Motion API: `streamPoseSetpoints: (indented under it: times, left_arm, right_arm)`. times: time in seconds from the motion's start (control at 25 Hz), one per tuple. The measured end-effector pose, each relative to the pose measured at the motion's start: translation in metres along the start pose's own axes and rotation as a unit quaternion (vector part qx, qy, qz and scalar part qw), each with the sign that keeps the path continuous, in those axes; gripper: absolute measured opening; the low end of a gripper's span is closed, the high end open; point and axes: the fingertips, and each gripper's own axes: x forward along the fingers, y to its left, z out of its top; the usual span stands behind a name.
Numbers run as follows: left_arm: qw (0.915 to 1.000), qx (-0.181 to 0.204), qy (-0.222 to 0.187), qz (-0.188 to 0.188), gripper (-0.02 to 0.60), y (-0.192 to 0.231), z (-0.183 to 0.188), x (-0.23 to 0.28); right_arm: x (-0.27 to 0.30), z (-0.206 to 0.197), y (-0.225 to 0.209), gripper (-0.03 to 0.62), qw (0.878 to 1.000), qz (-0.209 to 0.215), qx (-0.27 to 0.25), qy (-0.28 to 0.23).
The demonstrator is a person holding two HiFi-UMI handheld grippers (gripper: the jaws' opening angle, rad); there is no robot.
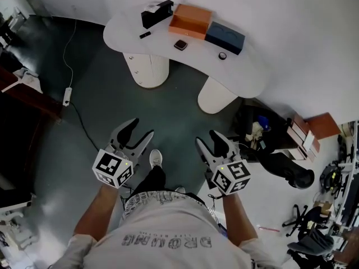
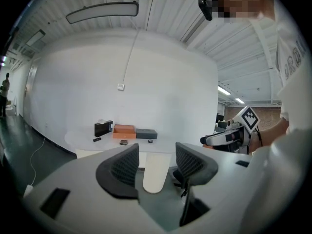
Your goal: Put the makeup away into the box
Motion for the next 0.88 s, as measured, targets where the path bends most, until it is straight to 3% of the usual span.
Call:
streamPoseSetpoints:
  times: [0.88]
  left_arm:
    - [0.9988,0.006,0.001,-0.048,0.252,0.132,0.042,0.072]
  right_arm:
    - [0.133,0.070,-0.007,0.242,0.999,-0.036,-0.004,0.000]
